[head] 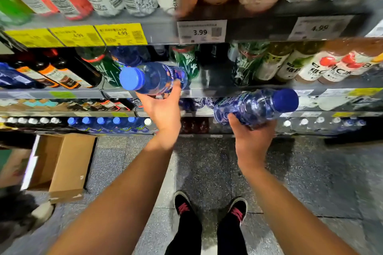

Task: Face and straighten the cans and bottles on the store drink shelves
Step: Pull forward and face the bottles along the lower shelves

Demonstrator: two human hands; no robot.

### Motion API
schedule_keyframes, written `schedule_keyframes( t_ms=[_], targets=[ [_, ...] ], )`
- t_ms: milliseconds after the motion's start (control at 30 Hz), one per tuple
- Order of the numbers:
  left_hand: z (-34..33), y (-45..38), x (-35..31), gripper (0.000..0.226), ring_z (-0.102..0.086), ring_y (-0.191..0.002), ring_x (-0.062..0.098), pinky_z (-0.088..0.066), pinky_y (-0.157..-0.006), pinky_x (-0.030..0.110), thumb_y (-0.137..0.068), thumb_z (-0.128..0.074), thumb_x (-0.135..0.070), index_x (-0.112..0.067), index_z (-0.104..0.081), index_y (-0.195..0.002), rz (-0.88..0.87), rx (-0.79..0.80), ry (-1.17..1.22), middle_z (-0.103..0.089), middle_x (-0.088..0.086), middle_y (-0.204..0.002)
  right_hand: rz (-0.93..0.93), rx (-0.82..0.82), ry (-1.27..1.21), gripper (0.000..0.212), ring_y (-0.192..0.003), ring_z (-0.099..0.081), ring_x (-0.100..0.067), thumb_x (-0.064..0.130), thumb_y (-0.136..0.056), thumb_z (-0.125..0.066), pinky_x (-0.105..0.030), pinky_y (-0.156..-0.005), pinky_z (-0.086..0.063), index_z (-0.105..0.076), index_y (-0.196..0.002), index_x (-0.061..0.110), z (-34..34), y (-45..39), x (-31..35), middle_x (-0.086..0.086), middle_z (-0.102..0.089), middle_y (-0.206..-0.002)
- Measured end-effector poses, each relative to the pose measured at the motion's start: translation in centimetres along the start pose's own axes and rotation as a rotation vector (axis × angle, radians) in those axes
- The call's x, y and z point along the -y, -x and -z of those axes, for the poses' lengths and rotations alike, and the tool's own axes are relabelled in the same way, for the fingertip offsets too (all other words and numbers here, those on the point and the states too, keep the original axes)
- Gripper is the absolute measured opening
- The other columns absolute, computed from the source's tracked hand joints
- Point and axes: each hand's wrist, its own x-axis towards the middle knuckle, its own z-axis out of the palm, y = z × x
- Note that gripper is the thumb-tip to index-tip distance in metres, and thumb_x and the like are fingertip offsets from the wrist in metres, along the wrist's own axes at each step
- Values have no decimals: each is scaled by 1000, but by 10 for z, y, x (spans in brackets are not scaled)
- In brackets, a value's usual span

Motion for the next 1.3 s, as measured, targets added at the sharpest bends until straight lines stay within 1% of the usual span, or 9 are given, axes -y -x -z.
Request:
schedule_keyframes(
  t_ms=[67,200,433,600,700,833,933,1100,1300],
  targets=[
    [6,-17,2,74,-66,-88,-3,-46,-79,4,-72,-83,5,6,-43,-135,11,-16,17,-65,16,-118,9,23,24,68,-105,-66,-21,26,-75,-85,-30,-97,-51,-48,-126,2,-7,4,-3,-14,-66,-115],
    [5,-48,9,59,-62,-70,-16,-48,-74,6,-71,-84,6,2,-52,-121,13,-6,43,-64,-2,-95,22,14,28,63,-106,-64,-17,10,-76,-84,-15,-90,-47,-47,-126,2,-18,11,-9,-14,-63,-118],
    [-9,-72,30,53,-57,-63,-5,-51,-73,20,-64,-90,-16,-10,-53,-102,-25,62,-128,-59,-13,-77,33,34,52,60,-100,-64,0,1,-76,-82,-8,-87,-45,-47,-124,4,-29,22,-12,-8,-64,-115],
    [-17,-82,27,70,-66,-95,23,-50,-90,33,-63,-88,-39,-10,-58,-120,-41,15,-350,-70,3,-104,26,41,91,59,-100,-64,2,1,-76,-81,-11,-89,-49,-48,-125,2,-32,16,-8,-8,-65,-117],
    [-20,-89,27,74,-62,-110,25,-43,-95,32,-67,-87,-39,-12,-56,-128,-54,28,-493,-68,5,-119,25,44,149,65,-103,-62,5,10,-74,-84,-10,-93,-45,-48,-128,7,-34,6,-7,0,-64,-118],
    [-21,-92,32,67,-59,-116,26,-42,-97,32,-71,-83,-37,-9,-58,-126,-148,34,-574,-63,7,-126,22,33,168,68,-103,-63,-2,18,-73,-85,-16,-93,-48,-47,-128,9,-30,-1,-10,3,-65,-116],
    [-22,-92,29,71,-57,-120,25,-37,-98,27,-71,-85,-35,-7,-56,-130,-123,30,-573,-61,8,-130,13,19,161,68,-101,-61,9,12,-74,-85,-11,-92,-47,-45,-128,11,-24,-4,-12,15,-61,-114],
    [-22,-91,29,77,-59,-117,23,-38,-96,26,-69,-87,-39,-7,-55,-131,-97,9,-562,-64,7,-127,-26,18,158,73,-110,-62,-4,15,-74,-86,-26,-101,-50,-43,-133,11,-13,-1,-19,-1,-62,-124],
    [-24,-87,30,77,-60,-107,23,-41,-91,28,-65,-89,-40,-7,-55,-125,-131,44,-550,-66,7,-117,-33,40,180,69,-109,-64,-6,22,-73,-87,-31,-101,-51,-44,-119,53,2,2,-24,-4,-62,-126]
  ],
)
